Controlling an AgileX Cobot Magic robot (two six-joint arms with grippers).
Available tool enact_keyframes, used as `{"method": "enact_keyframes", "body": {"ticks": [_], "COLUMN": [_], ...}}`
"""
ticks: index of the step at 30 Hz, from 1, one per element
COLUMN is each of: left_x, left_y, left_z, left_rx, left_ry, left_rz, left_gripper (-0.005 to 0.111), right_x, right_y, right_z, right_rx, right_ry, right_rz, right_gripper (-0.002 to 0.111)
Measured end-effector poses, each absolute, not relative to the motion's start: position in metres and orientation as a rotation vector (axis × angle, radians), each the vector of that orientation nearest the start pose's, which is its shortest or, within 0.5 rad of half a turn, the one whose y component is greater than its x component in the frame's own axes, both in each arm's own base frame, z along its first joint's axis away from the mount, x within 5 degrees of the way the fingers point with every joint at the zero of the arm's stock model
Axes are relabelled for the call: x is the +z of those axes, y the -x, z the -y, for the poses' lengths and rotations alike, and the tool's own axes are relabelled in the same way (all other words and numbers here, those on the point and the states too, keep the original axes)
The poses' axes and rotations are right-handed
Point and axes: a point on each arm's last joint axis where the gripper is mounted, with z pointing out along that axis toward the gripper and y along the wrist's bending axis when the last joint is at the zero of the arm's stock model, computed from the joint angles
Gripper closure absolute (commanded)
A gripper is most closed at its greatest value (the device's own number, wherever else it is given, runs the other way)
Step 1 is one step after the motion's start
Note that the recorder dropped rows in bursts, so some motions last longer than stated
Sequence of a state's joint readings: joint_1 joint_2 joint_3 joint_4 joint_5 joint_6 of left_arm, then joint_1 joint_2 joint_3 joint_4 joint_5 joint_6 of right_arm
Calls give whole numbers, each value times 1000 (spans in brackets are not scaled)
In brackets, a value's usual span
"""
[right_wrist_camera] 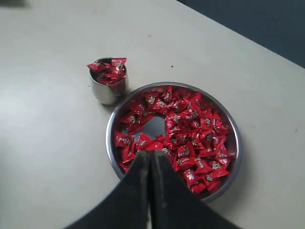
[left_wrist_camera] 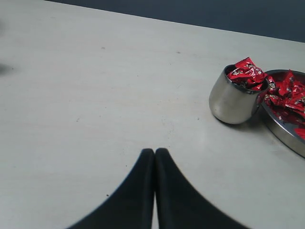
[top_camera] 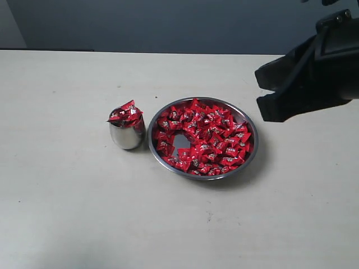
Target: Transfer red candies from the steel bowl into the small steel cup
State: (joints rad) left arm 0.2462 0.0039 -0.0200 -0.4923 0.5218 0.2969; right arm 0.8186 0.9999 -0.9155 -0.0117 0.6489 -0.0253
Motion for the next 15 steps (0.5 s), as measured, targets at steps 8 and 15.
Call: {"method": "enact_keyframes", "body": {"ticks": [8, 15], "left_x": [179, 179], "left_y": [-51, -51], "left_z": [9, 9], "left_rx": [-158, -158], "left_ry": [212, 212], "left_rz": [-1917, -1917], "left_gripper": [106, 106], "right_x": [349, 349], "right_y": [-138, -138], "right_z": [-149, -148], "right_rx": [444, 444], "right_ry": [919, 919], "right_rz": [-2061, -2060], "right_gripper": [109, 109]}}
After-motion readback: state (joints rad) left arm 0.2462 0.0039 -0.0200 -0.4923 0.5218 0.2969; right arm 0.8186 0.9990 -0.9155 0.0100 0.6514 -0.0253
